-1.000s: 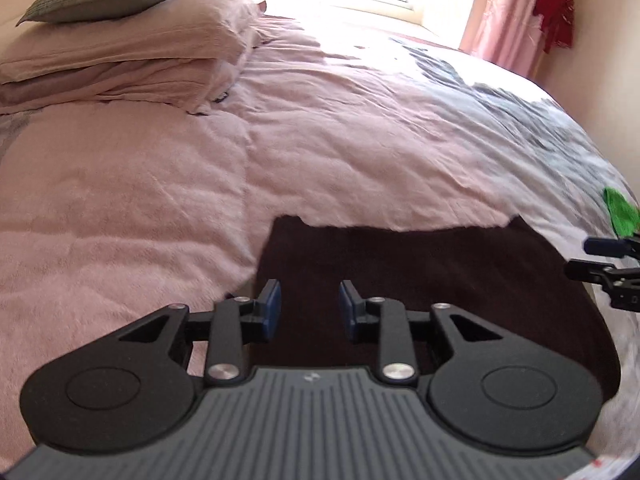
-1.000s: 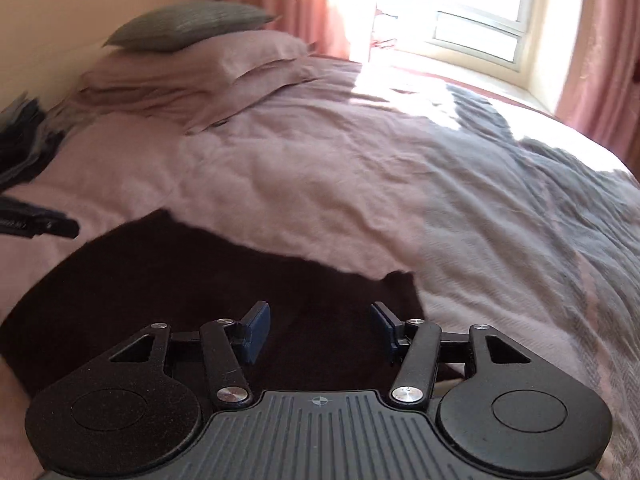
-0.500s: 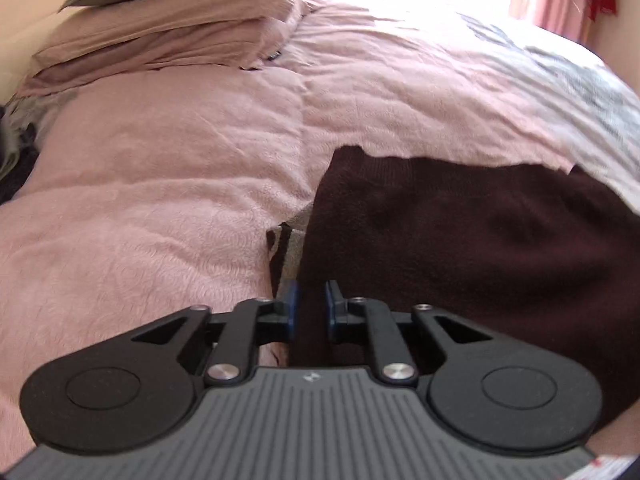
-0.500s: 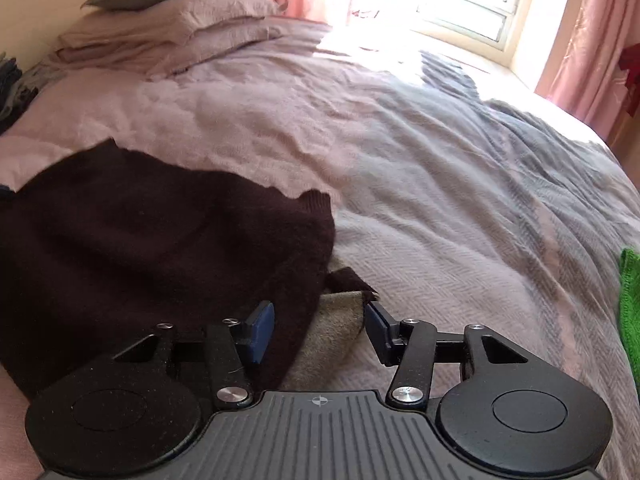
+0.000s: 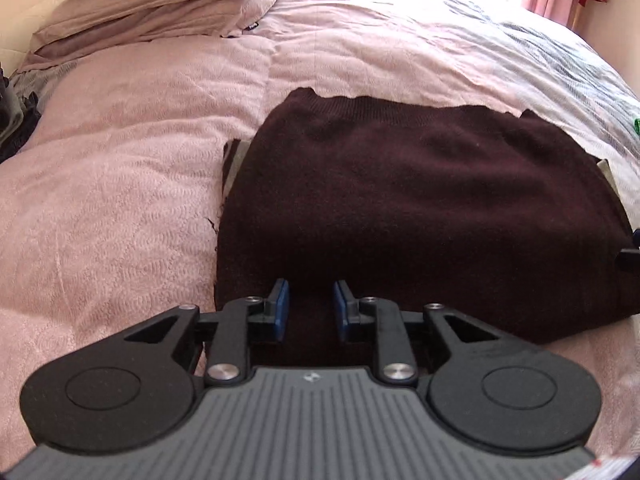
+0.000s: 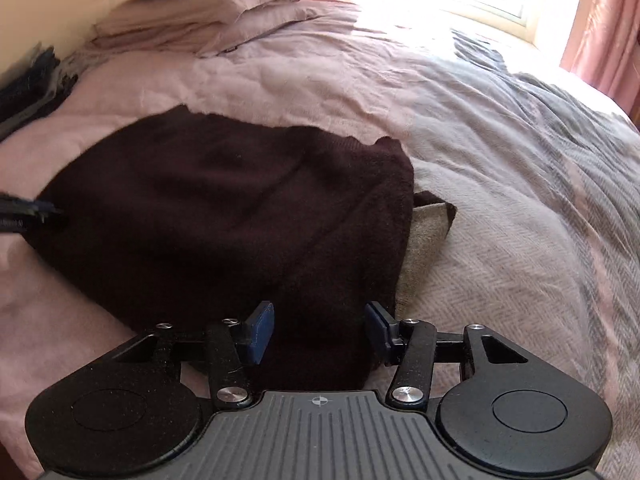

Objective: Fold large clothes
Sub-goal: 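Lay the hem over the collar, open both grippers and smooth the folded sweater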

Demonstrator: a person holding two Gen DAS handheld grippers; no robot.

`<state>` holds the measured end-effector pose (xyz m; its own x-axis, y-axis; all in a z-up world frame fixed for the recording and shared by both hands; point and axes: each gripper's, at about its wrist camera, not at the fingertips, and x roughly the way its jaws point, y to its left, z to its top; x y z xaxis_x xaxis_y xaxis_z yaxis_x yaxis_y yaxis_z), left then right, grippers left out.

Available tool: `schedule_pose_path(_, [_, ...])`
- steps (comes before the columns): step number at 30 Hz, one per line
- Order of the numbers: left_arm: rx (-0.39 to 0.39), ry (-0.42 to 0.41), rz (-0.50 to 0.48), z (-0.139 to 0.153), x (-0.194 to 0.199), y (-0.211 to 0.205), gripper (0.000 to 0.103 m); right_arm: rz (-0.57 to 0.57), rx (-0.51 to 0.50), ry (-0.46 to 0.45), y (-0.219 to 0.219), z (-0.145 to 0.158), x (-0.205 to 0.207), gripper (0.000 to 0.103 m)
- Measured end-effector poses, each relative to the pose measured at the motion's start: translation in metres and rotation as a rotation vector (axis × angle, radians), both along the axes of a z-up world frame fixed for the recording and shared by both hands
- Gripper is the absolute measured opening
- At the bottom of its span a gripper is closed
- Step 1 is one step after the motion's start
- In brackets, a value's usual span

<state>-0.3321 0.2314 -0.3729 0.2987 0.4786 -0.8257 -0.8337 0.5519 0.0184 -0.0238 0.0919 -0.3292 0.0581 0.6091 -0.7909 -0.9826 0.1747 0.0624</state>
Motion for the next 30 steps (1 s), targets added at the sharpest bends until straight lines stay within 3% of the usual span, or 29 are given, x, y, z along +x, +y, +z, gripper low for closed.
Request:
schedule_pose_path(4, [-0.016, -0.01, 0.026, 0.0, -0.002, 0.005, 0.021, -0.213, 0.072, 0.197, 0.003, 0.001, 0.045, 0.046])
schedule_pose_path(7, [-0.015, -0.013, 0.027, 0.0, -0.001, 0.006, 0.021, -0.255, 0.081, 0.24, 0.016, -0.008, 0.065, 0.038])
schedule_pose_path(9, [-0.014, -0.011, 0.022, -0.002, 0.001, 0.008, 0.021, -0.284, 0.061, 0.296, 0.024, -0.019, 0.078, 0.027])
schedule_pose_path(11, [-0.016, -0.011, 0.021, -0.003, 0.002, 0.011, 0.021, -0.32, 0.059, 0.368, 0.027, -0.026, 0.087, 0.002])
schedule_pose_path(12, [-0.017, -0.012, 0.02, -0.003, 0.003, 0.011, 0.021, -0.33, 0.068, 0.395, 0.026, -0.027, 0.09, 0.003])
schedule_pose_path(15, [-0.019, -0.012, 0.015, -0.004, 0.003, 0.013, 0.021, -0.349, 0.123, 0.333, 0.017, -0.015, 0.092, 0.002])
schedule_pose_path(18, [-0.023, -0.008, 0.006, -0.007, 0.003, 0.014, 0.022, -0.328, 0.038, 0.264, 0.026, -0.029, 0.086, 0.002])
schedule_pose_path(22, [-0.034, 0.003, 0.006, -0.006, 0.004, 0.015, 0.023, -0.298, 0.026, 0.121, 0.036, -0.016, 0.071, 0.003])
schedule_pose_path(25, [-0.035, -0.014, 0.021, 0.004, 0.0, 0.017, 0.023, -0.273, 0.061, -0.047, 0.036, 0.004, 0.048, 0.005])
schedule_pose_path(28, [-0.014, -0.057, 0.038, 0.017, -0.003, 0.02, 0.023, -0.158, 0.119, -0.019, 0.032, 0.01, 0.032, 0.008])
schedule_pose_path(30, [0.001, -0.069, 0.041, 0.02, -0.001, 0.023, 0.023, -0.085, 0.077, -0.023, 0.034, -0.003, 0.024, 0.009])
